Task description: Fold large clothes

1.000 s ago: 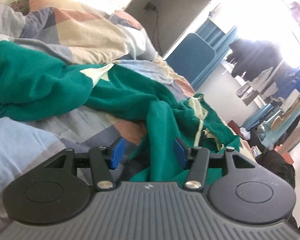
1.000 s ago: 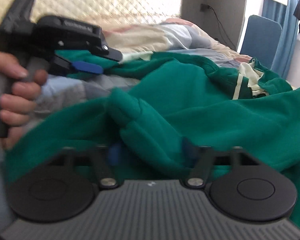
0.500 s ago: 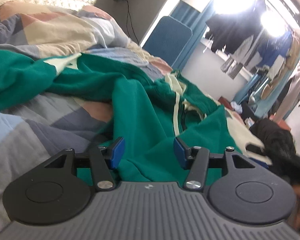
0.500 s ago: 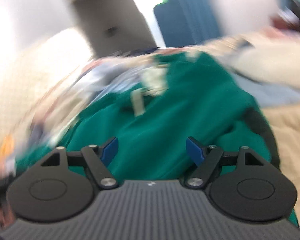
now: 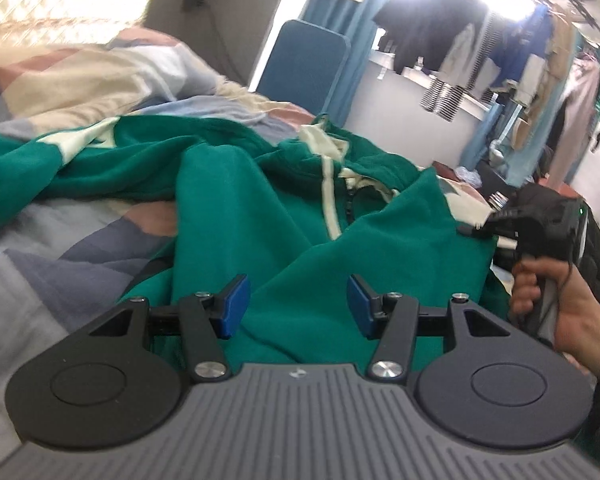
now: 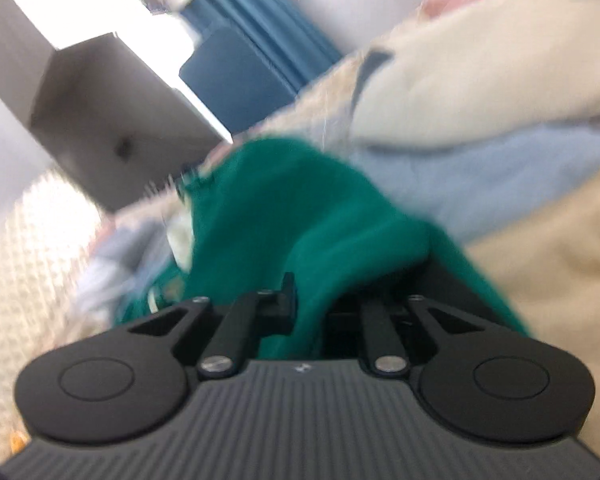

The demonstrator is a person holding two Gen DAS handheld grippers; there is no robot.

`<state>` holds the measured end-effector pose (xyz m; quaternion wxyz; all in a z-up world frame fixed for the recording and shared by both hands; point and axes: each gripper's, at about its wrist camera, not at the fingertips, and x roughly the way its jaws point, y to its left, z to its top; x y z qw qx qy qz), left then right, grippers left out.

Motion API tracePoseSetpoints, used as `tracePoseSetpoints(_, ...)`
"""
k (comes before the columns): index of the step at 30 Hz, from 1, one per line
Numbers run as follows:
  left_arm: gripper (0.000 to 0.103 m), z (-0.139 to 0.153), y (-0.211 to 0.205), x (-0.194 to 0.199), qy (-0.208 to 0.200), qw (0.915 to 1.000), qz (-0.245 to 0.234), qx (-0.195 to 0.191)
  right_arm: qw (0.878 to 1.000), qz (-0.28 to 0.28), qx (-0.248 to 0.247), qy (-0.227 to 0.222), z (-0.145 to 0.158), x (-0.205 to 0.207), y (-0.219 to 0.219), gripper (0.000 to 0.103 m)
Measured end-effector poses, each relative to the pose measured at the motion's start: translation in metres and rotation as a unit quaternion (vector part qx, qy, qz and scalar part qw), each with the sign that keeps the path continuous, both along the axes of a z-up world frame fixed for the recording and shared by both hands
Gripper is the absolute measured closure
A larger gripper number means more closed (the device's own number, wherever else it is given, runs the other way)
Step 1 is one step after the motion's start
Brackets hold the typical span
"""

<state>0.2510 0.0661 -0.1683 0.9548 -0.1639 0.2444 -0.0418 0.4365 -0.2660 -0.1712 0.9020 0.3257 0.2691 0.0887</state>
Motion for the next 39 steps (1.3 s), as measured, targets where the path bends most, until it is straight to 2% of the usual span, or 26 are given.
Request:
tracePoseSetpoints(2,0.044,0.001,-0.006,0.001,-0.008,0.9999,-0.011,0.002,1.0,-0.013,-0.014,-0.023,0.008,-0.001,-0.01,0.09)
tracePoseSetpoints(6,0.044,-0.004,-0.019,0.008,-0.012,0.9991,-0.04,0.005,0.997,-0.058,-0.011,-0.04,0.011,0.0,-0.043,0.09)
tracePoseSetpoints(10,0.044,-0.008,-0.031,0.011,-0.007,0.9983,-0.057,0.003,0.995,-0.099,0.012,-0.02,-0.009,0.004,-0.072,0.091)
tracePoseSetpoints(15,0.044,-0.008,-0.038,0.011,-0.015,0.9981,-0.061,0.003,0.995,-0.102,-0.002,-0.01,-0.018,0.005,-0.073,0.091)
tracePoseSetpoints(19,0.044,-0.007,-0.039,0.011,-0.021,0.998,-0.06,0.004,0.996,-0.089,-0.017,-0.008,-0.006,0.004,-0.063,0.086)
tracePoseSetpoints(21,0.044,-0.007,-0.04,0.012,-0.023,0.998,-0.059,0.006,0.996,-0.08,-0.031,-0.005,0.003,-0.001,-0.057,0.079)
tracePoseSetpoints(23,0.044,-0.006,-0.041,0.012,-0.026,0.9978,-0.06,0.008,0.996,-0.071,-0.058,-0.005,0.012,-0.017,-0.048,0.05)
tracePoseSetpoints(24,0.044,-0.005,-0.041,0.011,-0.027,0.9977,-0.062,0.009,0.995,-0.066,-0.074,-0.005,0.017,-0.024,-0.044,0.047)
tracePoseSetpoints(28,0.044,-0.002,-0.044,0.009,-0.029,0.9971,-0.07,0.008,0.99,-0.045,-0.134,-0.001,0.038,-0.056,-0.029,0.046)
tracePoseSetpoints(32,0.044,-0.001,-0.045,0.006,-0.027,0.9966,-0.077,0.012,0.991,-0.028,-0.132,-0.003,0.057,-0.075,-0.01,0.046)
tracePoseSetpoints(36,0.044,-0.004,-0.045,0.007,-0.016,0.9968,-0.078,0.011,0.986,0.028,-0.162,-0.02,0.066,-0.094,0.033,0.046)
tracePoseSetpoints(39,0.045,-0.008,-0.046,0.013,-0.004,0.9968,-0.078,0.017,0.98,0.075,-0.185,-0.025,0.061,-0.111,0.065,0.047)
